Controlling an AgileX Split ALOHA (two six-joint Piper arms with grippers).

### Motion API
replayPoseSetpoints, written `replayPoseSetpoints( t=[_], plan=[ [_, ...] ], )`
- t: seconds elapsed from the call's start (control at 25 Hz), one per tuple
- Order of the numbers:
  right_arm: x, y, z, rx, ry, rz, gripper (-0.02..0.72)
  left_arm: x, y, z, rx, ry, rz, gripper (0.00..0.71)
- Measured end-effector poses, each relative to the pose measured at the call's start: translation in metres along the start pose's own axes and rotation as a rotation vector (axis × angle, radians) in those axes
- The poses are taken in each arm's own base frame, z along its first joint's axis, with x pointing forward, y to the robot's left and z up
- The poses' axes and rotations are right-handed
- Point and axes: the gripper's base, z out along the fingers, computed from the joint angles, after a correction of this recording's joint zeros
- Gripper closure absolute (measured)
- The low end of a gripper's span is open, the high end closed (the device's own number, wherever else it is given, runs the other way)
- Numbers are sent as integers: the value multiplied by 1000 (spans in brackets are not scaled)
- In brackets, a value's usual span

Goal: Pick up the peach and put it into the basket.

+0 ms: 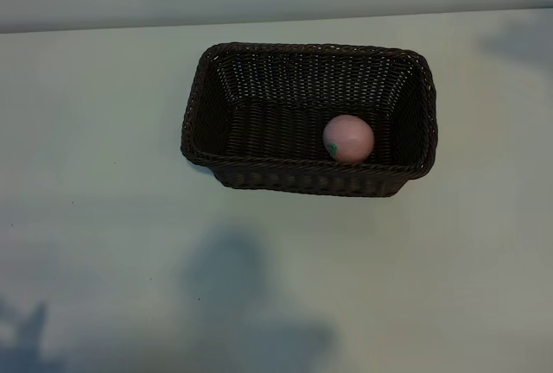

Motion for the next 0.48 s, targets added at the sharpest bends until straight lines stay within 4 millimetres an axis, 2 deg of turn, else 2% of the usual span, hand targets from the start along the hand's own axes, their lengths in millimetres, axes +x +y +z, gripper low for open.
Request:
replayPoseSetpoints(
  t=[0.16, 0.24, 0.36, 0.48],
  plan=[
    [13, 7, -57, -3, -132, -16, 162, 0, 0, 0, 0, 0, 0, 117],
    [30, 10, -85, -4, -185, -31, 162, 0, 0, 0, 0, 0, 0, 117],
    [60, 13, -106, -1, -212, -46, 162, 0, 0, 0, 0, 0, 0, 117],
    [93, 13, -112, 1, -201, -59, 162, 0, 0, 0, 0, 0, 0, 117]
  ],
)
